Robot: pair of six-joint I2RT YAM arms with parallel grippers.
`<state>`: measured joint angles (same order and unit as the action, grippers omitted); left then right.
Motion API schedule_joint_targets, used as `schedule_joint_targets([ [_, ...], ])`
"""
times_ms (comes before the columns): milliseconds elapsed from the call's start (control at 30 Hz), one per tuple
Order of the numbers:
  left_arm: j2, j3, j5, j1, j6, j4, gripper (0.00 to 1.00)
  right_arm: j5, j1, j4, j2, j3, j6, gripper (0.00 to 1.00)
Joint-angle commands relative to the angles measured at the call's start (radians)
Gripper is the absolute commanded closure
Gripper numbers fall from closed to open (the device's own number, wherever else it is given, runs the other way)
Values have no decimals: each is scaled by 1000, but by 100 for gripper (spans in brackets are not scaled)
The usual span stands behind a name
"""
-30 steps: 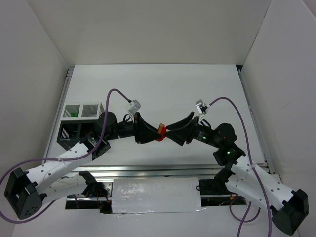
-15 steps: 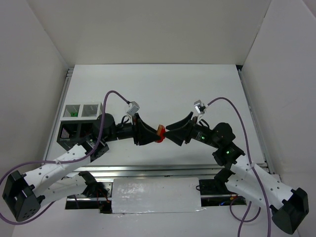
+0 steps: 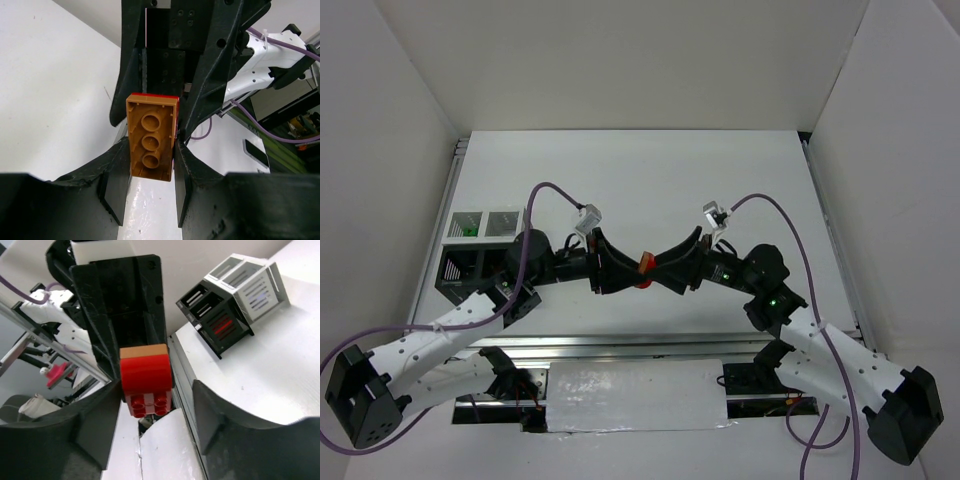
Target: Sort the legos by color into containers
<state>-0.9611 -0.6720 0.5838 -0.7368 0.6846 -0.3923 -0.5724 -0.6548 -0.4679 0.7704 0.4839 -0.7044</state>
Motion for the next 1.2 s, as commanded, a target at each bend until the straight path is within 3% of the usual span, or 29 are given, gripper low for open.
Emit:
schedule_joint_targets([
  [0, -4, -12, 40, -4, -3, -106, 100, -46, -6, -121, 20, -1, -23, 38],
  [33, -2, -12, 45, -4, -3, -108, 100, -43, -6, -129, 24, -2, -26, 42],
  [133, -4, -15, 48, -3, -5, -102, 100, -35, -6, -138, 24, -2, -26, 100],
  [300, 38, -31, -10, 19, -51, 13, 100, -43, 0, -156, -58, -56, 46, 100],
  [567, 154, -17, 89, 235, -19, 75, 100, -170, 107, -299, -99, -162, 22, 100],
  [700, 162, -37, 67, 318, -36, 176, 100, -144, 110, -268, -71, -143, 29, 100],
  [733, 165, -50, 10, 335, -43, 226, 100, -124, 110, -249, -72, -134, 34, 100],
  [767, 159, -122, -233, 356, -59, 464, 100, -45, 110, -150, -74, -122, 45, 100],
  [833, 95, -269, -568, 396, -18, 756, 100, 47, 110, 17, -83, -73, 74, 100],
  [867, 70, -306, -856, 424, 9, 996, 100, 127, 110, 67, -88, -58, 78, 100],
  [900, 58, -323, -940, 462, 27, 1065, 100, 161, 110, 104, -91, -35, 85, 100],
  [1033, 99, -281, -1038, 805, 7, 1116, 100, 233, 107, 222, -115, -2, 92, 100],
  [1167, 56, -244, -957, 1007, -19, 1080, 100, 244, 107, 267, -123, 21, 94, 100],
])
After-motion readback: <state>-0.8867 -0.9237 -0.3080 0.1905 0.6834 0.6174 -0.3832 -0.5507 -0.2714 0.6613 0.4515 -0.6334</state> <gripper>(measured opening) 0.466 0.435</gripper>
